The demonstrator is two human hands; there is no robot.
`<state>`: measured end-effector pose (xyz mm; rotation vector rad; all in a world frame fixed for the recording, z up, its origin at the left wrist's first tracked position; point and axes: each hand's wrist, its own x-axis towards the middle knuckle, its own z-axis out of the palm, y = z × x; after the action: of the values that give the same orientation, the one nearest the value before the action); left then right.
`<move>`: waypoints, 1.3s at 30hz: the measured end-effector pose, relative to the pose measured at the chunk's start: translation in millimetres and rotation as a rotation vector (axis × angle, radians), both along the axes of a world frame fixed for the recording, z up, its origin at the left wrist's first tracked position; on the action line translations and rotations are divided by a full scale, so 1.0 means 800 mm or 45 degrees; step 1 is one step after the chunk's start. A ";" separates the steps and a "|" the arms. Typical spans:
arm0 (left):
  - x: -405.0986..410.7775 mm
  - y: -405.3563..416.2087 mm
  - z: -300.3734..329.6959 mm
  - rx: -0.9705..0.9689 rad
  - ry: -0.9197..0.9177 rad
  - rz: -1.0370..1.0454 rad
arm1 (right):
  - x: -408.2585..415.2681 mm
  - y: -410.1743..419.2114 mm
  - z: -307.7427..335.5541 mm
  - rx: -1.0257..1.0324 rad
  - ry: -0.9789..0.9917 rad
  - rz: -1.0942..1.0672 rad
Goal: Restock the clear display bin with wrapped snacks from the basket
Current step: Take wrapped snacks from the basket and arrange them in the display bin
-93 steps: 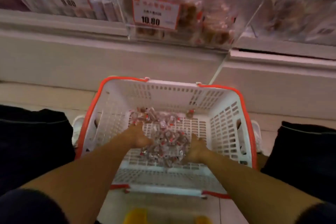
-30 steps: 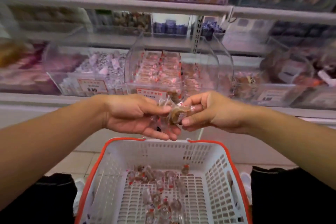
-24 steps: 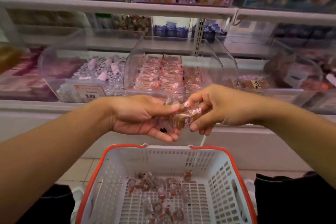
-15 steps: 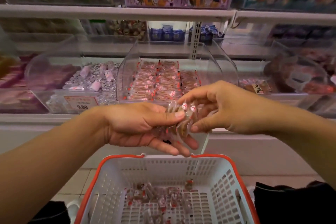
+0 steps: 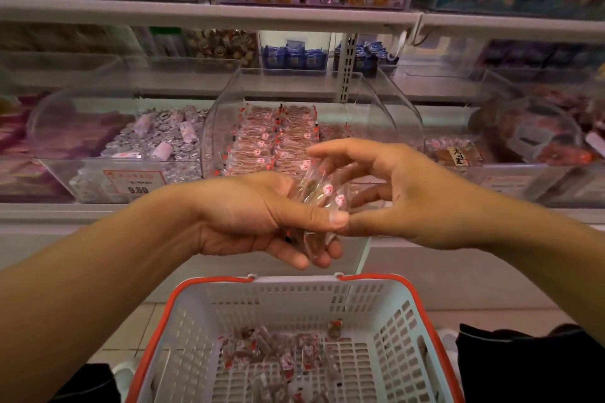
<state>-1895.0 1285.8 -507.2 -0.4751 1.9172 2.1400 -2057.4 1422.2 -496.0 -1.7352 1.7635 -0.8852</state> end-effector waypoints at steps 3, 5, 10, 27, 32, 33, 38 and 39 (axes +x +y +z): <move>-0.001 -0.001 0.006 -0.128 -0.078 -0.097 | 0.006 -0.001 0.005 -0.053 0.009 0.097; -0.004 -0.002 0.011 -0.190 -0.080 -0.131 | 0.009 -0.002 0.008 -0.065 0.079 0.138; -0.020 -0.012 0.027 -0.231 0.118 0.059 | 0.004 -0.003 0.018 -0.295 0.394 0.005; -0.056 -0.085 -0.042 -1.850 -0.075 0.152 | -0.132 -0.208 0.018 0.269 1.248 -0.440; -0.065 -0.093 -0.049 -1.835 -0.164 0.046 | -0.160 -0.271 0.009 0.461 1.316 -0.457; -0.064 -0.094 -0.049 -1.835 -0.154 0.048 | -0.164 -0.279 0.010 0.488 1.287 -0.455; -0.059 -0.089 -0.050 -1.855 -0.123 0.064 | -0.175 -0.284 0.006 0.526 1.325 -0.348; -0.059 -0.089 -0.051 -1.865 -0.127 0.059 | -0.176 -0.281 0.004 0.504 1.366 -0.326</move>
<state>-1942.4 1214.7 -547.6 -0.7708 3.0481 0.3148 -2198.5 1197.1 -493.0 -1.8378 2.5982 0.4580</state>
